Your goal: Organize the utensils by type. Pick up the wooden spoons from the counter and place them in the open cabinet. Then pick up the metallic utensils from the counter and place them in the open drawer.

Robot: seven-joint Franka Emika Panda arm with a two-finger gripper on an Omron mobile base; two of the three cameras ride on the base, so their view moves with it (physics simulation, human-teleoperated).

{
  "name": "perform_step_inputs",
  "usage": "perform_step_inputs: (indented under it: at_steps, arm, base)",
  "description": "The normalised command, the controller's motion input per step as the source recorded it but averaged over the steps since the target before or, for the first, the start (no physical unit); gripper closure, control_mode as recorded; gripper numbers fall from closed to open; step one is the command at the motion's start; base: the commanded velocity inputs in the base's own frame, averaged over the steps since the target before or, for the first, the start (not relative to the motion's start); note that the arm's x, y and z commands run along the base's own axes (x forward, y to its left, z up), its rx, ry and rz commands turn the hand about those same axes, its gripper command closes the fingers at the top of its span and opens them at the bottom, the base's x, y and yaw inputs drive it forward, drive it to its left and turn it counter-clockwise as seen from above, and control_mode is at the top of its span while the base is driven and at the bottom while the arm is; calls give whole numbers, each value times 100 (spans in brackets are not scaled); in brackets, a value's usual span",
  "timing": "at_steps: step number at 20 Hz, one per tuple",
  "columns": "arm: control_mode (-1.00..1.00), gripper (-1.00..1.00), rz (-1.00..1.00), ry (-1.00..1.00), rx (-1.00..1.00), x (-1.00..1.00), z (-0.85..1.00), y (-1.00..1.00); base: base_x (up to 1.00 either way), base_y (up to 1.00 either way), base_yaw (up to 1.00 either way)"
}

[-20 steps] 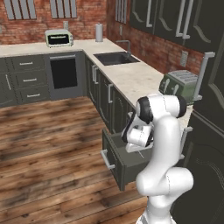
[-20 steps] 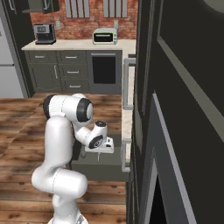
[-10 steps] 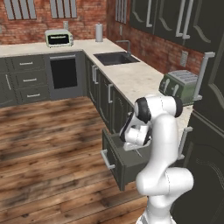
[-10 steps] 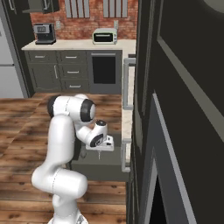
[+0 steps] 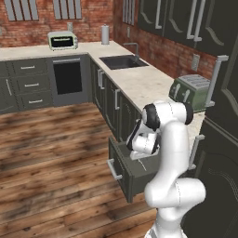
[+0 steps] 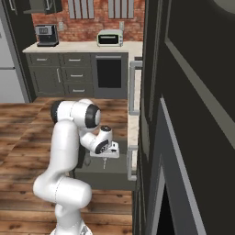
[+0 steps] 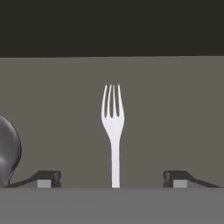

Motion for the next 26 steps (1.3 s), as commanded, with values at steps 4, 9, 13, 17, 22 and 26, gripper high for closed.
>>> perform_step_inputs:
  at_steps: [4,9,13,17,22,26]
  arm:
    - [-100,-100,0,0,0,-2,33,0]
    - [-100,-100,0,-1,0,-25,89,-1]
    - [-100,-100,0,0,0,-27,100,0]
    - [-100,-100,-2,-2,-3,-38,100,0]
    - [-100,-100,-3,-7,-1,-44,100,0]
    - [-100,-100,-4,-11,-2,-45,100,0]
  base:
    - [0,0,0]
    - [0,0,0]
    - [0,0,0]
    - [0,0,0]
    - [0,0,0]
    - [0,0,0]
